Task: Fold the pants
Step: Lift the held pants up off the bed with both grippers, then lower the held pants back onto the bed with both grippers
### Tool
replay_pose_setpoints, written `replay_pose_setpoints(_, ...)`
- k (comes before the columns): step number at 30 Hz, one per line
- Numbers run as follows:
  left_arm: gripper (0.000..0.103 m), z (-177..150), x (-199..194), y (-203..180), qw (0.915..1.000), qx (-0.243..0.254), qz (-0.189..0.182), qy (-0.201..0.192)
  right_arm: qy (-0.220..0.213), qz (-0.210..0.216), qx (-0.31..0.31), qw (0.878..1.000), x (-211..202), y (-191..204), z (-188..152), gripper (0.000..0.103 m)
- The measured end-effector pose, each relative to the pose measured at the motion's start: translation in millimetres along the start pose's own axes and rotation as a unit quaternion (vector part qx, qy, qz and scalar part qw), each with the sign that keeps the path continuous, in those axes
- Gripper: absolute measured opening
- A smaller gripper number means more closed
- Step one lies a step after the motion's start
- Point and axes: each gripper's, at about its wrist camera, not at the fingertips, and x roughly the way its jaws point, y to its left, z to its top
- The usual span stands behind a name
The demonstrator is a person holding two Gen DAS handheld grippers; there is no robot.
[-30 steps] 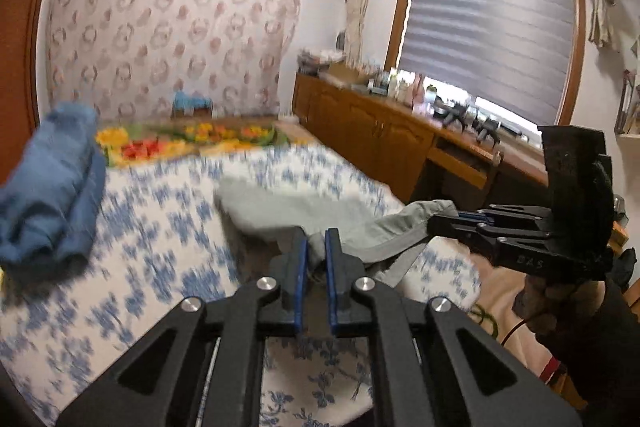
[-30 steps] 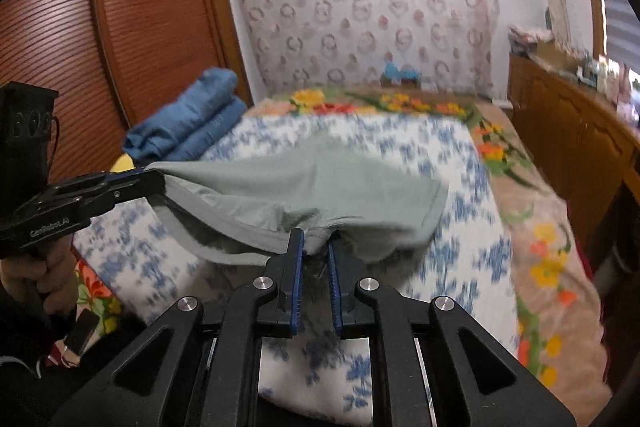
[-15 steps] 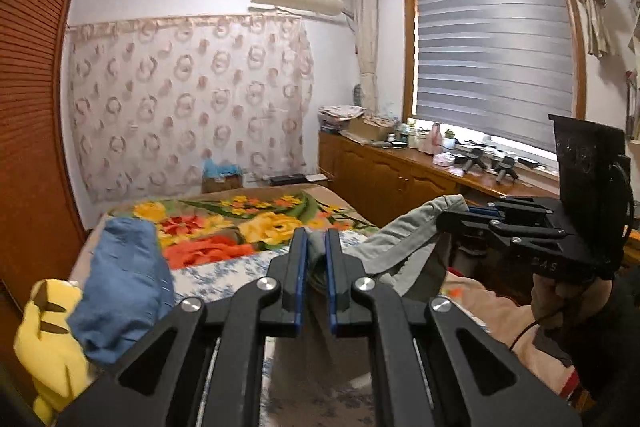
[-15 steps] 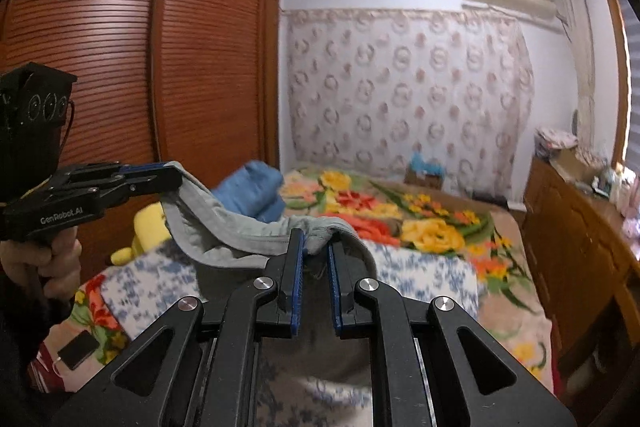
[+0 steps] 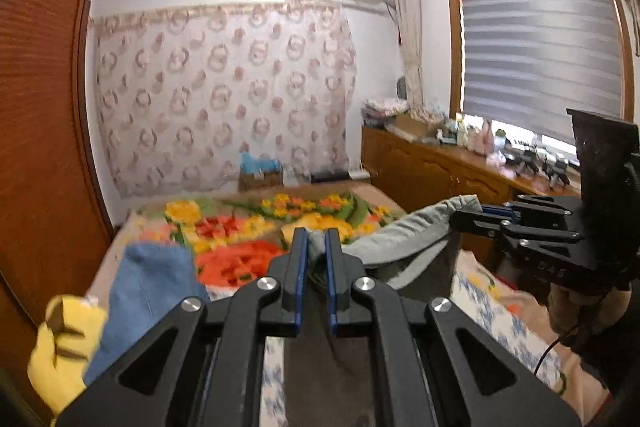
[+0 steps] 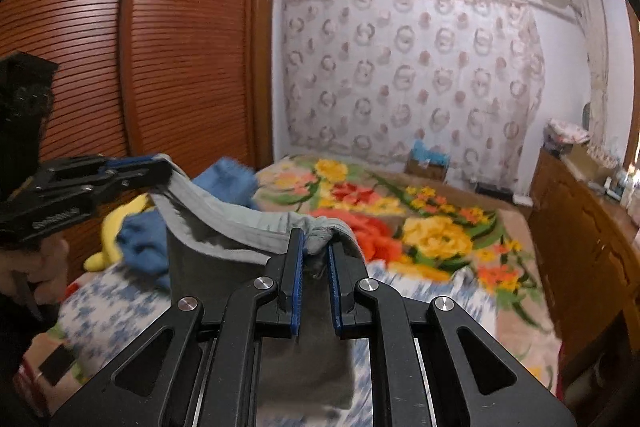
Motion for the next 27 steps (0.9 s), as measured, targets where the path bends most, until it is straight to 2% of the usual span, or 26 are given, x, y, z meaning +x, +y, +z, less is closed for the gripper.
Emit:
replay_pose_setpoints(3,0.005,20.3,-2.9,2.8,0.9995,0.013,0.001,-0.028,-0.037,-0.011,-0.003,0.999,-0.3,-11.1,23.5,0.008)
replay_pose_setpoints(7,0.005,2.8,2.9,3.9,0.9996,0.027,0.009,-0.007,-0.027,-0.005,-0.013,1.000,3.3,-13.1,19.6,0.008)
replay_pose_setpoints(11,0.005,-54.6,15.1,-1.7,0.9980,0.026,0.006,0.058,0.046,0.011,-0.001,0.999,20.7,-6.4,-35.4,0.009)
replay_pose_setpoints(13,0.005,-94.0,15.3,-9.1,0.9954,0.021,0.000,0.094,0.086,0.023,0.007,0.996,25.5,-1.8,-65.9,0.009)
replay_pose_setpoints(17,0.005,-146.5,9.8,-27.4,0.9898,0.008,-0.012,0.142,0.155,0.047,0.029,0.986,24.5,12.4,-128.1,0.009)
replay_pose_setpoints(22,0.005,-184.6,-4.8,-50.4,0.9858,0.000,-0.017,0.167,0.188,0.051,0.049,0.980,14.1,23.7,-165.1,0.009)
replay_pose_setpoints(27,0.006,-203.4,-23.0,-54.9,0.9843,-0.015,-0.026,0.174,0.199,0.060,0.073,0.975,-4.7,31.5,-187.0,0.009)
